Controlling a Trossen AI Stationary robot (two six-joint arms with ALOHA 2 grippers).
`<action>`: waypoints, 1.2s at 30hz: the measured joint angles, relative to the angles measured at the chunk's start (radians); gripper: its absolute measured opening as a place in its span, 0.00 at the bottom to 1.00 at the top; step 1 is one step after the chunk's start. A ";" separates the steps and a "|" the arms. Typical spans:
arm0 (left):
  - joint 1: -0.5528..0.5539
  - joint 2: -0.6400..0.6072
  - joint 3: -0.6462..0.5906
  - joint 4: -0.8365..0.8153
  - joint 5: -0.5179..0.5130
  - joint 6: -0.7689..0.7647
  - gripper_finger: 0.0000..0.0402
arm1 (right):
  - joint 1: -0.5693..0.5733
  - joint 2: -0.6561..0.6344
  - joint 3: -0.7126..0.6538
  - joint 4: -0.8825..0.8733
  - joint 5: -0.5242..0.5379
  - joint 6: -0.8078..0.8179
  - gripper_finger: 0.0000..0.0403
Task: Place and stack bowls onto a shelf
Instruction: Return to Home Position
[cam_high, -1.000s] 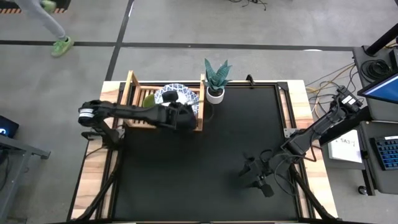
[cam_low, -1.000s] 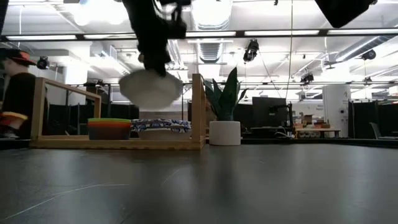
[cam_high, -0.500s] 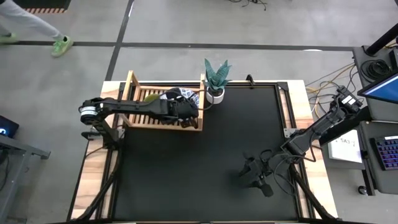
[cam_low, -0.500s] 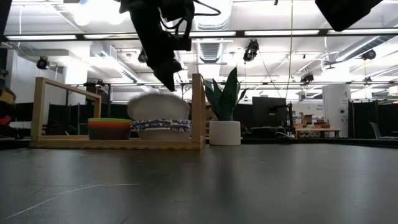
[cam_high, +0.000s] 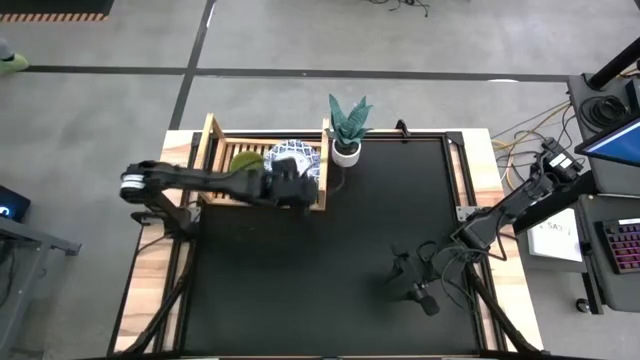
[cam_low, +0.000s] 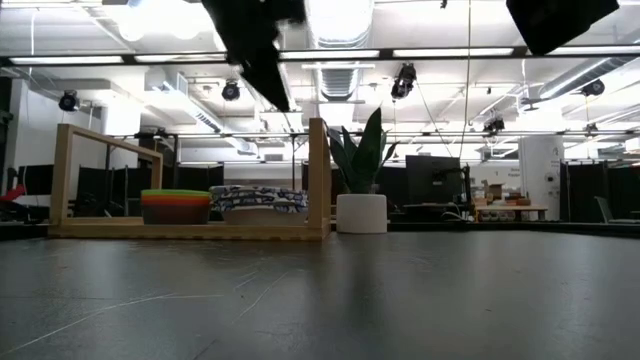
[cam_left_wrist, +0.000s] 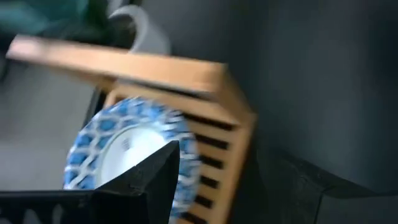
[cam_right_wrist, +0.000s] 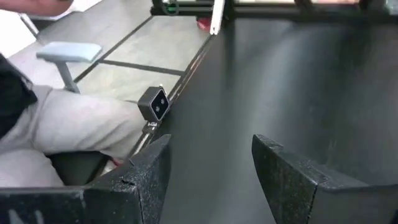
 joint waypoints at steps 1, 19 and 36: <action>-0.035 -0.021 -0.019 0.014 0.002 0.008 0.49 | 0.000 -0.006 -0.013 0.022 0.000 -0.021 0.52; -0.304 -0.679 -0.681 0.625 -0.005 -0.008 0.06 | -0.119 -0.452 -0.243 0.043 0.086 -0.242 0.52; -0.197 -1.232 -1.028 0.733 0.073 -0.071 0.00 | -0.200 -0.955 -0.419 -0.105 0.080 -0.268 0.52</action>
